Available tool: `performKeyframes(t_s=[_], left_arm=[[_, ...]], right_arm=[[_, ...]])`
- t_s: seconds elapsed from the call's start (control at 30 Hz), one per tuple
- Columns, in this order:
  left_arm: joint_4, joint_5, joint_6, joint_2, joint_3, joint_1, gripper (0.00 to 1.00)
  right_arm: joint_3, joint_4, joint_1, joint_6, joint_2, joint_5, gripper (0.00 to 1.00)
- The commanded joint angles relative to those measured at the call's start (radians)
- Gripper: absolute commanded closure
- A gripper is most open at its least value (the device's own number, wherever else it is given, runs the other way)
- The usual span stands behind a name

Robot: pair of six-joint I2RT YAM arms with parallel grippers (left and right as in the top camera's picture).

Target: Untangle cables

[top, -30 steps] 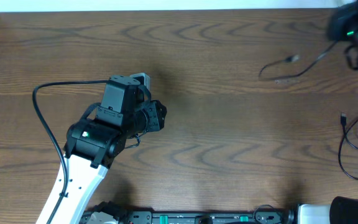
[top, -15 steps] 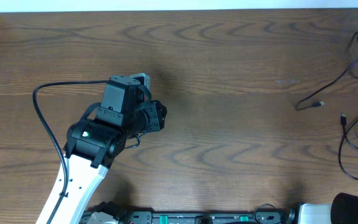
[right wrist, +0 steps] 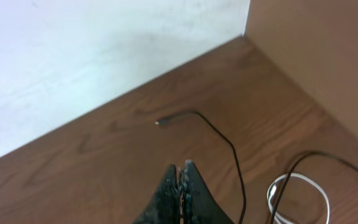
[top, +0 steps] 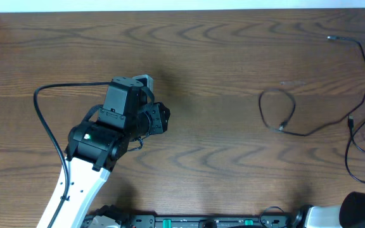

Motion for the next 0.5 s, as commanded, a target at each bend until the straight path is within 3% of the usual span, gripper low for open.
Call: performKeyframes(t_s=[0.0, 0.1, 0.23, 0.3, 0.47], left_arm=[[-0.003, -0.002, 0.009, -0.006, 0.005, 0.004, 0.55], [-0.003, -0.002, 0.009, -0.006, 0.005, 0.004, 0.55], [-0.003, -0.002, 0.008, -0.006, 0.005, 0.004, 0.55], [-0.003, -0.002, 0.009, -0.006, 0.005, 0.004, 0.55], [-0.003, -0.002, 0.009, -0.006, 0.005, 0.004, 0.55]], right_arm=[[-0.005, -0.038, -0.013, 0.025, 0.035, -0.056, 0.99], [-0.005, -0.113, -0.007, 0.025, 0.049, -0.137, 0.96], [-0.005, -0.280, 0.011, 0.025, 0.071, -0.215, 0.74], [-0.006, -0.446, 0.028, 0.025, 0.103, -0.216, 0.62], [-0.007, -0.549, 0.060, -0.022, 0.184, -0.216, 0.56]])
